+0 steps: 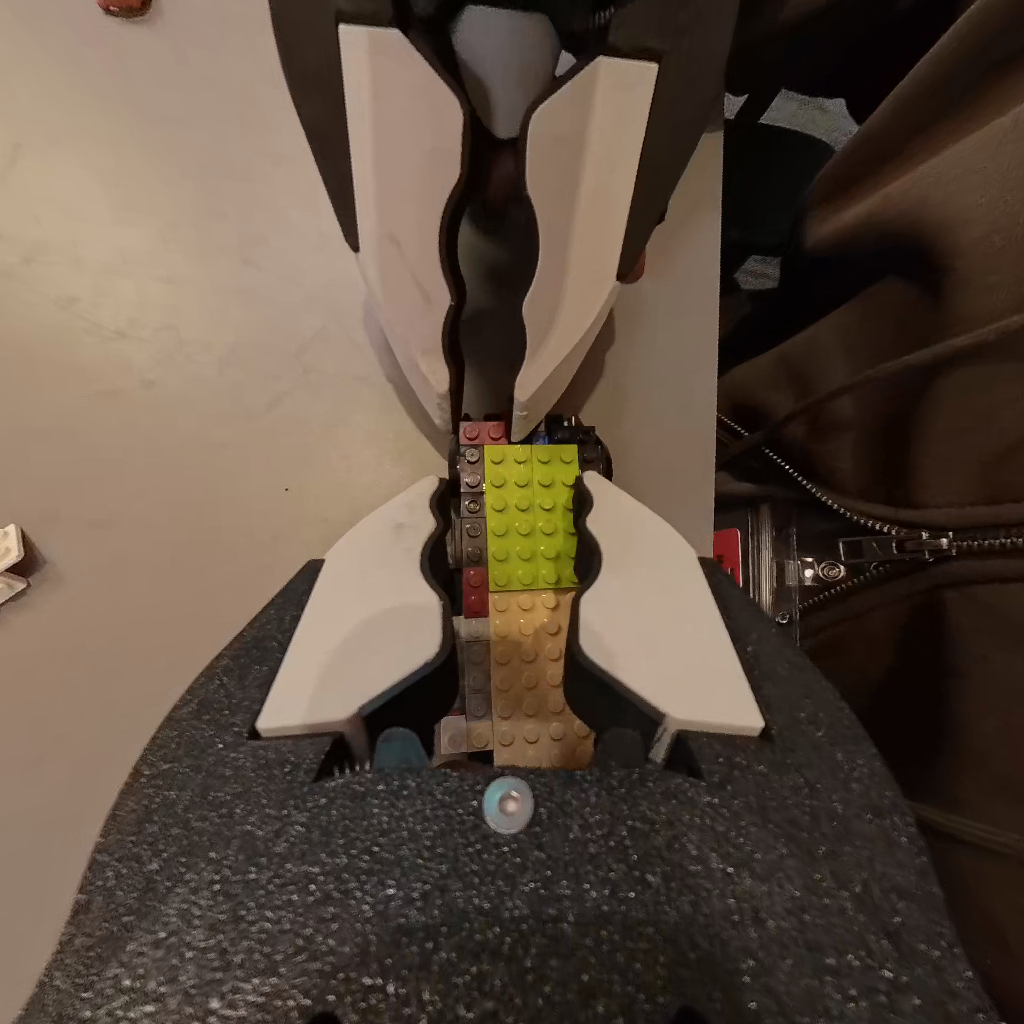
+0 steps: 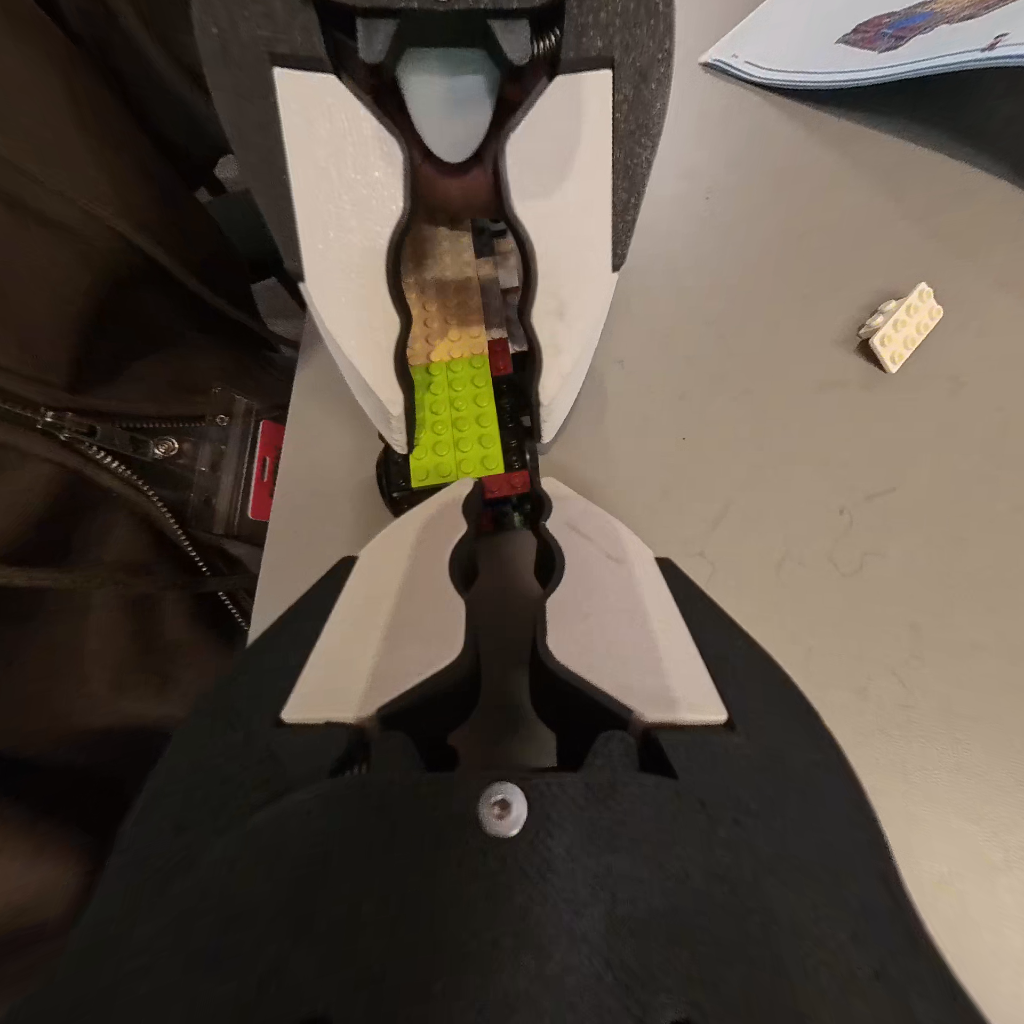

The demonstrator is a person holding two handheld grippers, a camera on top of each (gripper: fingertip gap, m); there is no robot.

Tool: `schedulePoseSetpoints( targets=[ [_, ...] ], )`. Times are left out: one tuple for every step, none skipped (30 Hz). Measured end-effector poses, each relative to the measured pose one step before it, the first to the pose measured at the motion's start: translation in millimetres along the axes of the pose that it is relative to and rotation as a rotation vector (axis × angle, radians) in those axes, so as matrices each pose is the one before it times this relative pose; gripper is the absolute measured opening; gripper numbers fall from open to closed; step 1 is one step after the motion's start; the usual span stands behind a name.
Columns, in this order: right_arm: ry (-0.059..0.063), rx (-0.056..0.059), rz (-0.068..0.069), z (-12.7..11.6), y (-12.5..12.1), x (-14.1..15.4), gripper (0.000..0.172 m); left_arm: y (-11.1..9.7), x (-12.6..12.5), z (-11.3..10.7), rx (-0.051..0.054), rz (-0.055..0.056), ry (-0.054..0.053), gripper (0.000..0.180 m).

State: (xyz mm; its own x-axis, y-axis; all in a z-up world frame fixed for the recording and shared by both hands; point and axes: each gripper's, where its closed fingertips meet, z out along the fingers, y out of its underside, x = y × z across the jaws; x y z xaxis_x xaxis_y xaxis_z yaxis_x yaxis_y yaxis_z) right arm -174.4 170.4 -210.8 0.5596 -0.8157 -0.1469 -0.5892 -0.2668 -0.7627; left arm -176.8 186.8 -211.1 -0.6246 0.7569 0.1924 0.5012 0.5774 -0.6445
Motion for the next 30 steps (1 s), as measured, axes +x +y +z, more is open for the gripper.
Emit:
schedulePoseSetpoints(
  targets=[
    [0.0119,-0.0005,-0.0218,0.04,0.00,0.10,0.016,0.09,-0.11,-0.03,0.0019,-0.0006,-0.0007,0.042],
    [0.0134,-0.0004,-0.0226,-0.17,0.12,0.05,0.016,0.11,-0.13,-0.01,0.0017,0.0006,-0.0013,0.042],
    [0.0119,0.0001,-0.0183,-0.38,0.00,-0.22,0.016,-0.02,-0.05,0.09,0.0010,-0.0001,0.0002,0.042],
    [0.0108,0.0008,-0.0140,-0.29,0.00,0.08,0.016,0.07,-0.02,0.00,0.0011,0.0008,0.0008,0.042],
    [0.0112,0.0008,-0.0136,-0.10,0.06,-0.06,0.016,0.06,-0.01,-0.02,0.0007,-0.0007,0.0017,0.042],
    [0.0119,0.0006,-0.0175,-1.07,0.16,0.22,0.016,0.02,0.04,0.06,0.0003,-0.0002,0.0014,0.042],
    [0.0123,0.0013,-0.0183,-0.61,-0.09,0.28,0.016,0.03,0.03,0.06,0.0006,0.0003,0.0010,0.042],
    [0.0142,0.0023,-0.0189,-0.37,-0.31,0.33,0.016,-0.01,-0.06,0.05,0.0005,-0.0018,0.0008,0.042],
    [0.0145,0.0002,-0.0193,-0.31,-0.17,0.21,0.016,-0.12,-0.16,-0.04,0.0012,-0.0031,-0.0003,0.042],
    [0.0117,-0.0014,-0.0135,-0.24,-0.14,0.12,0.016,0.06,0.01,0.01,0.0008,-0.0016,0.0003,0.042],
    [0.0087,-0.0011,-0.0072,-0.27,0.01,0.01,0.016,0.02,0.05,-0.04,0.0007,-0.0005,0.0000,0.042],
    [0.0047,-0.0002,-0.0016,-0.21,-0.02,0.04,0.016,0.01,-0.07,-0.04,0.0003,-0.0005,-0.0003,0.042],
    [-0.0009,0.0009,0.0058,-0.26,0.06,-0.18,0.016,-0.01,0.10,0.04,-0.0003,0.0001,0.0003,0.042],
    [-0.0057,0.0024,0.0146,-0.19,0.13,-0.10,0.016,-0.06,0.16,0.06,0.0000,-0.0002,0.0007,0.042],
    [-0.0126,0.0042,0.0231,-0.09,0.11,-0.14,0.015,-0.02,0.03,0.08,0.0002,-0.0006,0.0017,0.042],
    [-0.0171,0.0010,0.0235,-0.22,0.31,-0.86,0.016,-0.12,0.48,0.10,0.0005,0.0003,0.0034,0.042],
    [-0.0143,0.0057,0.0202,-0.85,-0.52,-0.42,0.016,-0.29,0.45,0.26,0.0009,-0.0023,0.0047,0.042],
    [-0.0165,0.0204,0.0269,-1.99,-2.54,-0.02,0.016,0.03,0.06,0.01,-0.0015,-0.0006,0.0008,0.042],
    [-0.0202,0.0289,0.0347,-2.74,-3.24,0.03,0.016,0.05,0.05,-0.10,-0.0008,0.0007,-0.0005,0.042],
    [-0.0165,0.0241,0.0353,-3.31,-2.23,0.68,0.016,0.07,-0.07,0.00,0.0003,-0.0010,0.0006,0.042],
    [0.0057,0.0146,0.0248,-3.51,-0.48,2.68,0.016,0.00,-0.02,-0.10,0.0011,-0.0008,0.0008,0.041],
    [0.0249,0.0074,0.0123,-3.80,0.56,4.53,0.016,0.01,-0.03,-0.11,0.0006,-0.0012,0.0012,0.041],
    [0.0262,0.0001,0.0075,-4.70,1.76,4.26,0.016,0.01,-0.11,-0.15,0.0000,-0.0015,0.0020,0.041],
    [0.0289,0.0006,0.0089,-5.09,1.51,3.84,0.016,0.05,0.08,-0.03,0.0003,-0.0017,0.0024,0.041],
    [0.0360,0.0047,0.0126,-5.98,0.98,4.99,0.016,-0.09,-0.12,-0.17,0.0011,-0.0023,0.0030,0.041],
    [0.0413,0.0036,0.0136,-7.46,1.04,6.09,0.016,-0.02,-0.01,-0.14,0.0019,-0.0030,0.0035,0.041],
    [0.0469,0.0012,0.0114,-9.09,0.78,6.87,0.016,-0.13,-0.01,-0.19,0.0022,-0.0026,0.0035,0.041],
    [0.0586,-0.0010,0.0083,-11.32,0.25,9.16,0.016,0.03,0.02,-0.13,0.0020,-0.0018,0.0028,0.041],
    [0.0692,-0.0034,0.0055,-13.13,0.08,11.88,0.016,0.02,0.00,-0.20,0.0012,-0.0014,0.0021,0.041],
    [0.0724,-0.0043,0.0054,-14.60,-0.26,13.79,0.016,0.00,0.14,-0.08,0.0007,-0.0007,0.0017,0.041]
  ],
)
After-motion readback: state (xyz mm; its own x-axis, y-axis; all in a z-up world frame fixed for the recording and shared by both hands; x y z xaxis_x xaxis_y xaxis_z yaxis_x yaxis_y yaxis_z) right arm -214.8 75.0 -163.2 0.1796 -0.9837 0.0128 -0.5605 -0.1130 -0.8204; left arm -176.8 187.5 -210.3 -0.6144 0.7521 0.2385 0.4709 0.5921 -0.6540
